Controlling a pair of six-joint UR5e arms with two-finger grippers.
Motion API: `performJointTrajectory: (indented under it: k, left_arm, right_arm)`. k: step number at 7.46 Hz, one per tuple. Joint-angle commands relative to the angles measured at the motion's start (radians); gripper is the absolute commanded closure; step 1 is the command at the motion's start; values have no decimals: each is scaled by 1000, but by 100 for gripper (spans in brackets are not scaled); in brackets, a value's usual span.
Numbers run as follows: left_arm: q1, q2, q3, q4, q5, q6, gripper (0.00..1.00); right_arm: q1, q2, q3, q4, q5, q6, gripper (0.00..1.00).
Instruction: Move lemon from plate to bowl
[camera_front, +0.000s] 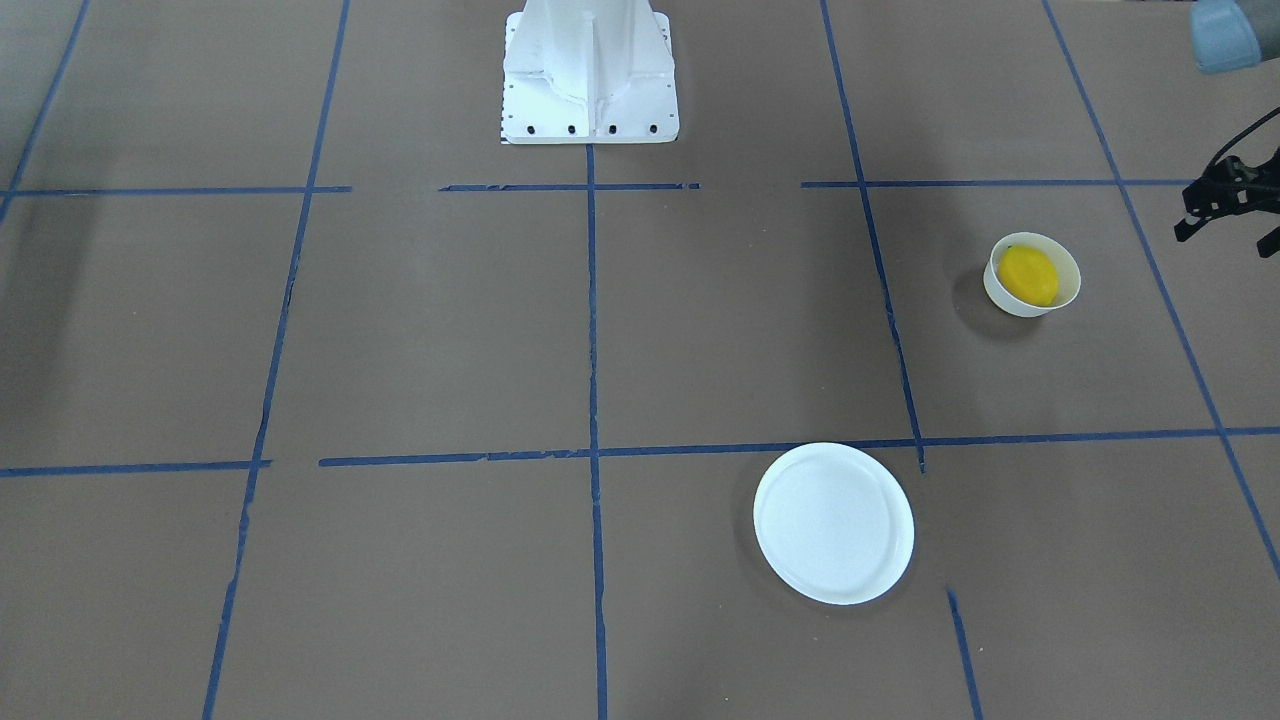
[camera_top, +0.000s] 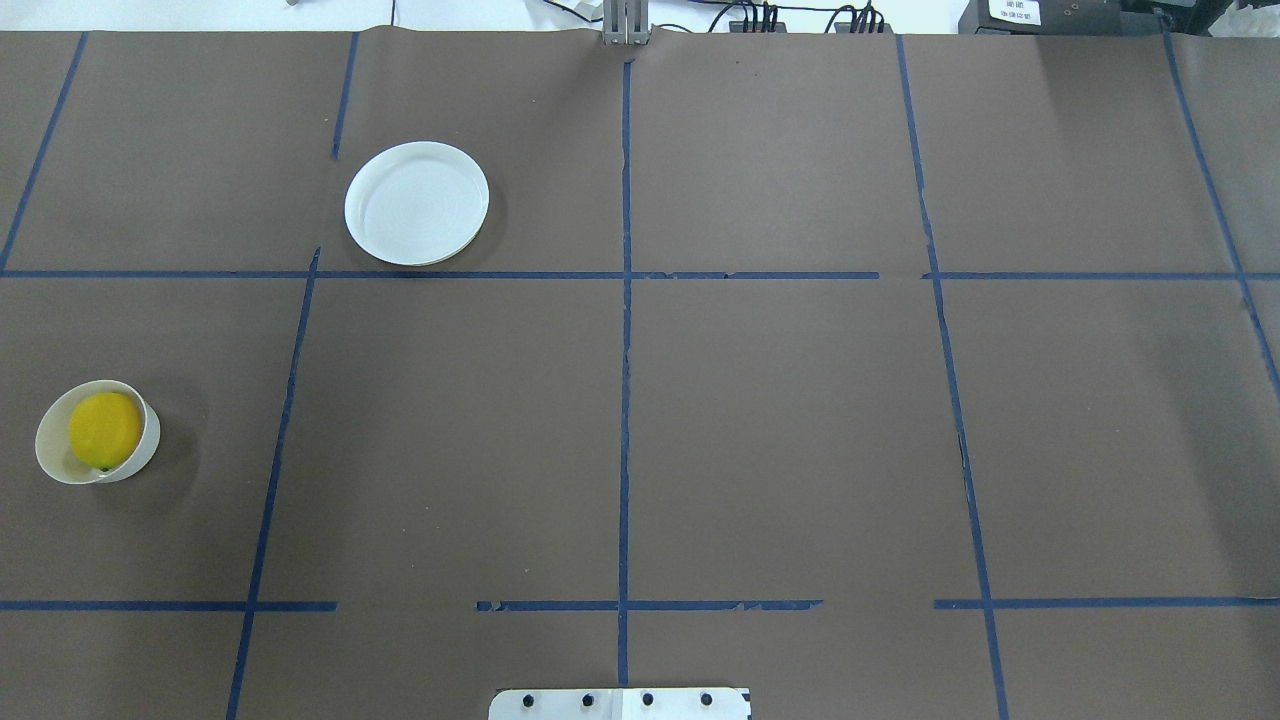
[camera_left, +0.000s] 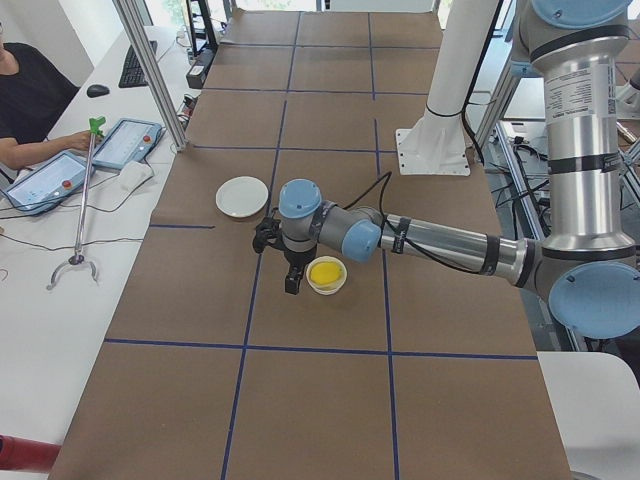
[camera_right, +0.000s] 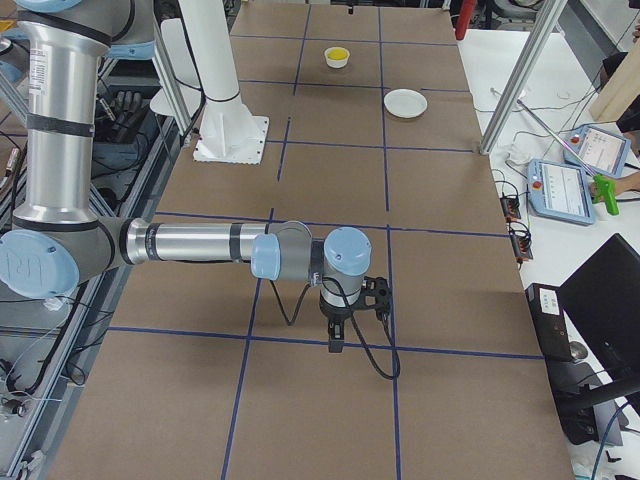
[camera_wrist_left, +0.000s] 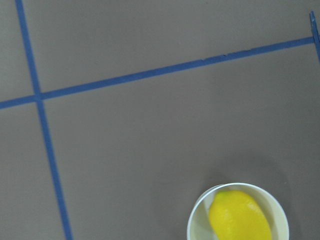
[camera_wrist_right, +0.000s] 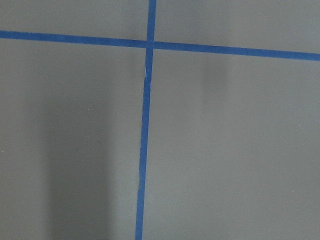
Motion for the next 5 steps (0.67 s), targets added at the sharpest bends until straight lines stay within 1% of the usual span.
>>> performJointTrajectory:
  k: [1, 2, 3, 4, 5]
  left_arm:
    - [-58, -7, 17, 36, 2, 70, 0]
    - [-58, -13, 23, 37, 21, 65, 0]
    - [-56, -14, 26, 39, 19, 62, 0]
    - [-61, -11, 58, 39, 10, 64, 0]
    - [-73, 1, 63, 36, 7, 65, 0]
  right_arm:
    - [0, 0, 0, 0, 0, 0, 0]
    - [0, 0, 0, 0, 0, 0, 0]
    - [0, 0, 0, 0, 0, 0, 0]
    - [0, 0, 0, 0, 0, 0, 0]
    - [0, 0, 0, 0, 0, 0, 0]
